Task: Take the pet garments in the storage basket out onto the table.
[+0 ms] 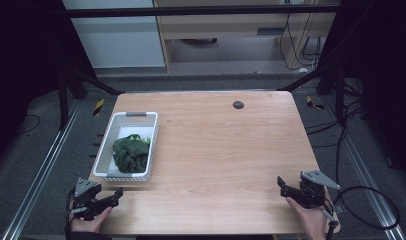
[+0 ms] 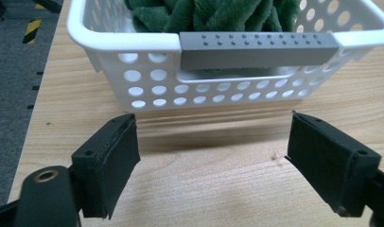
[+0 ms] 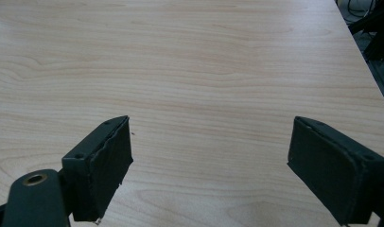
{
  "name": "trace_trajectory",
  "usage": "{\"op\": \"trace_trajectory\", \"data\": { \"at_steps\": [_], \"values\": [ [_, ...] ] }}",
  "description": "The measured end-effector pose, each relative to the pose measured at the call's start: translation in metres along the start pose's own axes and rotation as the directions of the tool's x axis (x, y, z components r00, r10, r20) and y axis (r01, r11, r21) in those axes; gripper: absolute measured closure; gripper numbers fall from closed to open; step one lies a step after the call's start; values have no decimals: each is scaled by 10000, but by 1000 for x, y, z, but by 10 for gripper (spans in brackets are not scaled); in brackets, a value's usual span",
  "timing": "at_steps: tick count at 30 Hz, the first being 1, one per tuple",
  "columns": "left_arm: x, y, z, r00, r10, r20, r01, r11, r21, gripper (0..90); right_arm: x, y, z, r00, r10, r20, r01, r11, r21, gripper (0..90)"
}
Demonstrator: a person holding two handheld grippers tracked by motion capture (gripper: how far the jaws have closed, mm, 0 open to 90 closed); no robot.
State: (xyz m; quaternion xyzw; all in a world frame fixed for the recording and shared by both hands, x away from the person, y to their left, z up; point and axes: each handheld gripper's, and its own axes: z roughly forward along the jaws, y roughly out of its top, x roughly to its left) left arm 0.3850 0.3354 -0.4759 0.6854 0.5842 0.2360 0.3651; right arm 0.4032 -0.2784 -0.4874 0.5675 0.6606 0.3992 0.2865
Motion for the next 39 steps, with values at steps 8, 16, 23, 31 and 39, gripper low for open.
{"op": "trace_trajectory", "data": {
  "at_steps": [8,16,23,31,39],
  "values": [
    [-1,5,-13,10000,-36,-24,34,9985,-555,184,1,-1,-1,10000,-99,-5,99,9999,34,137],
    [2,11,-20,9998,-187,118,196,9963,-838,188,4,0,-2,9998,-195,-10,195,9998,62,135],
    [5,17,-27,9966,-656,503,708,9915,-1088,196,5,-1,-2,9995,-302,-110,303,9995,104,130],
    [5,27,-32,9972,-579,471,632,9910,-1183,203,7,-1,-1,9994,-264,-242,267,9996,130,128],
    [4,39,-34,9974,-484,543,548,9907,-1243,208,7,-2,1,9992,-312,-238,317,9993,212,122]
  ]
}}
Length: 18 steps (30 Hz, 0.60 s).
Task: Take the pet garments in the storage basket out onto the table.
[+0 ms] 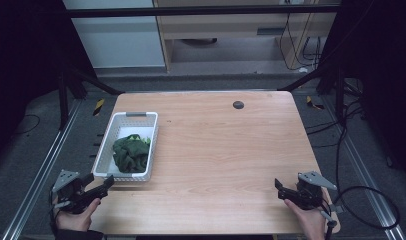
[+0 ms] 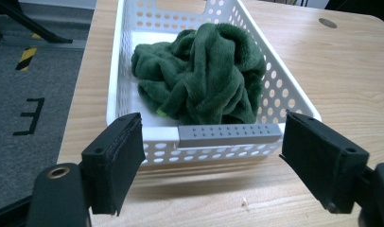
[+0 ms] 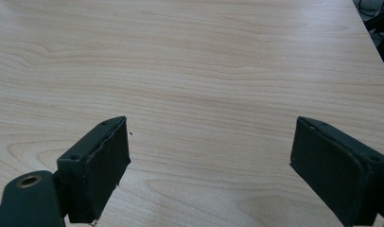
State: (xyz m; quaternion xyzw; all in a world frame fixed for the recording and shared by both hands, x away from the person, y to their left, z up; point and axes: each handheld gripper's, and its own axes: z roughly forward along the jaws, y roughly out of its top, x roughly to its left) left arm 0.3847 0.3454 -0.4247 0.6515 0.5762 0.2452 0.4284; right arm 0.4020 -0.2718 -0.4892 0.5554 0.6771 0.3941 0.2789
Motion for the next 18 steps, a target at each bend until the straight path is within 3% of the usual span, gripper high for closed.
{"op": "trace_trajectory", "data": {
  "at_steps": [18],
  "values": [
    [0,35,-1,9990,429,-152,-433,9987,-257,211,0,2,-2,10000,10,62,-9,9999,-155,119]
  ]
}}
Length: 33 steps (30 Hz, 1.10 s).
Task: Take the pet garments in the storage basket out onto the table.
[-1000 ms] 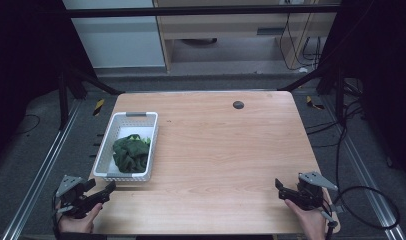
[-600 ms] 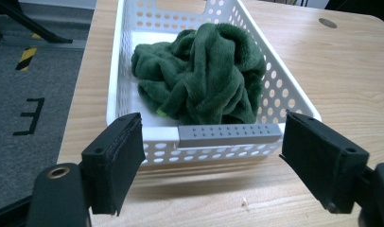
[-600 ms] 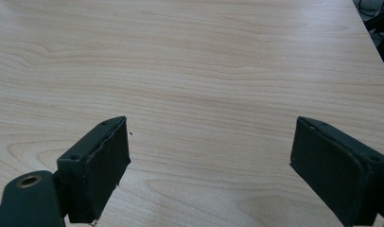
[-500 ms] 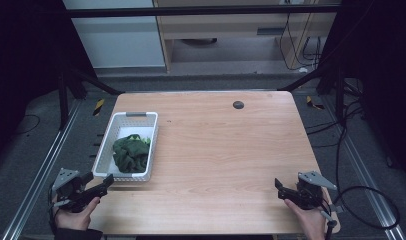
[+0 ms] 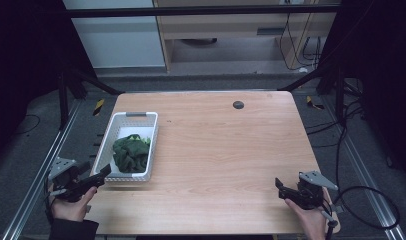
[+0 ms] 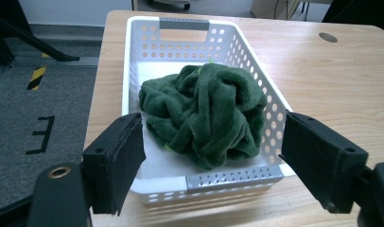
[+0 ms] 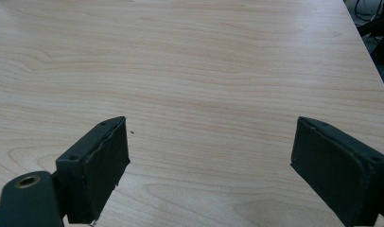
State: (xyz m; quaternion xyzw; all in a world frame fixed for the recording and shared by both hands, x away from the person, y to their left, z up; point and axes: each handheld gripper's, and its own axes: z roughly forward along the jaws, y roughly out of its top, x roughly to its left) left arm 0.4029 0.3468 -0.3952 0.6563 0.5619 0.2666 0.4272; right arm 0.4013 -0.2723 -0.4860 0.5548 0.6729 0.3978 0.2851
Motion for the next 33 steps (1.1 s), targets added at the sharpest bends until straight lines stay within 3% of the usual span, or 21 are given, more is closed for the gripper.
{"op": "trace_trajectory", "data": {
  "at_steps": [10,33],
  "values": [
    [-5,21,3,9993,361,-13,-361,9992,148,212,0,0,0,10000,-60,4,60,10000,41,116],
    [-11,45,30,9965,839,62,-841,9920,944,208,1,1,1,9999,-105,-91,106,9999,121,110]
  ]
}}
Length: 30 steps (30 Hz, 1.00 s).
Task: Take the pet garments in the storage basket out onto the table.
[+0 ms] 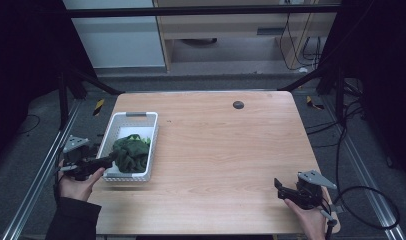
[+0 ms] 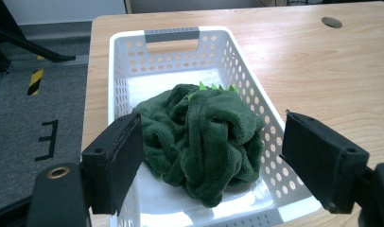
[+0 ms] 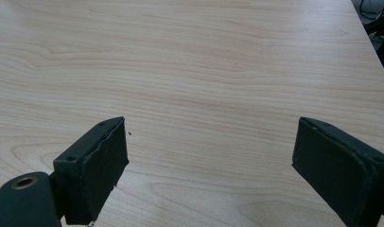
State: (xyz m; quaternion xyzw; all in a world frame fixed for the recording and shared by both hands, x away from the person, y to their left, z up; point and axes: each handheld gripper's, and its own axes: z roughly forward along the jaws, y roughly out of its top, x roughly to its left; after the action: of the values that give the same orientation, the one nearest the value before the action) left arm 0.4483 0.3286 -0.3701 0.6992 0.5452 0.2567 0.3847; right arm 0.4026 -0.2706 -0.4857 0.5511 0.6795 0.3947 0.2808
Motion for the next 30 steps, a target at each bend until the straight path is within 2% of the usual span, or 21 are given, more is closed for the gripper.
{"op": "trace_trajectory", "data": {
  "at_steps": [10,20,30],
  "values": [
    [0,9,12,9998,191,38,-192,9992,346,205,0,0,0,10000,43,-50,-42,10000,37,107],
    [-4,17,26,9987,516,-34,-512,9952,833,201,0,0,0,10000,63,-62,-62,10000,62,104],
    [-2,22,36,9981,614,-104,-599,9917,1136,197,0,0,1,9999,27,-101,-26,10000,73,103]
  ]
}}
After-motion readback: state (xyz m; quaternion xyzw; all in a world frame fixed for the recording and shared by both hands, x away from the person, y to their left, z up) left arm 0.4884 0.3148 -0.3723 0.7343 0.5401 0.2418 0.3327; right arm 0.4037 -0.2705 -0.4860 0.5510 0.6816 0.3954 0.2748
